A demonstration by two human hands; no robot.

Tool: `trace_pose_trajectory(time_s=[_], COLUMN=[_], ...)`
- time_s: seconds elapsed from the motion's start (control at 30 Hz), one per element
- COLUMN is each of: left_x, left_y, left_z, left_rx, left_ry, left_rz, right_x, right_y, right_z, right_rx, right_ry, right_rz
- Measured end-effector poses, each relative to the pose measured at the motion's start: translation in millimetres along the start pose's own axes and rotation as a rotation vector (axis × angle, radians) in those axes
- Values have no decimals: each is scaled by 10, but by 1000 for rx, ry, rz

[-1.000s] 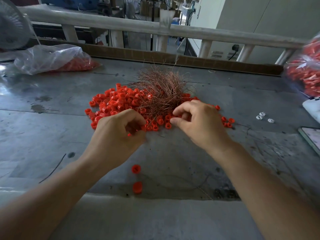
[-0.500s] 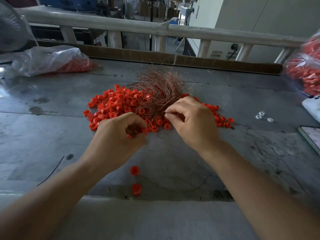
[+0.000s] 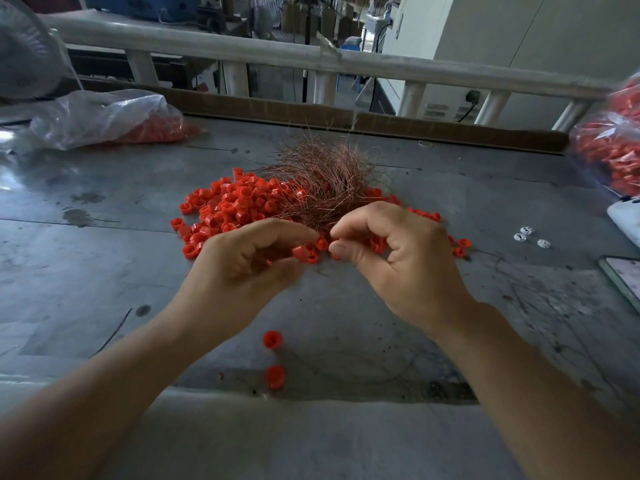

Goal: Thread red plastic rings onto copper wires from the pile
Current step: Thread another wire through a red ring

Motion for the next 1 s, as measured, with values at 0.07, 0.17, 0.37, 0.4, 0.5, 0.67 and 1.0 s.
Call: trace_pose_trajectory(time_s=[0.07, 0.17, 0.37, 0.4, 0.5, 0.67, 1.0], left_x=[6, 10, 21, 20, 18, 32, 25], left_y=[-7, -9, -22, -26, -6, -10, -60], left_z=[-5, -3, 5, 6, -6, -62, -61], left_rx=[-79, -189, -130, -143, -257, -453, -578], left_ry=[4, 12, 11, 17, 35, 105, 116], left_rz=[-14, -27, -21, -19, 12, 19, -59], right_x=[-17, -25, -17, -18, -10, 5, -14], right_y=[-61, -96, -81, -89, -63, 38, -7], right_z=[-65, -103, -62, -45, 1, 42, 17], right_rx=[13, -17, -35, -41, -52, -19, 25], right_ry=[32, 56, 15, 0, -46, -116, -144], right_rz=[-57, -96, -91, -95, -88, -23, -20])
Point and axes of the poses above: each hand's wrist, its own x-axis towards the middle knuckle, its own y-axis out of the back of the hand, z = x × y, the point moved 8 cm from there along x, towards the middle knuckle, and after that the axes turned 1 degree about -x, right-handed, at the moved point
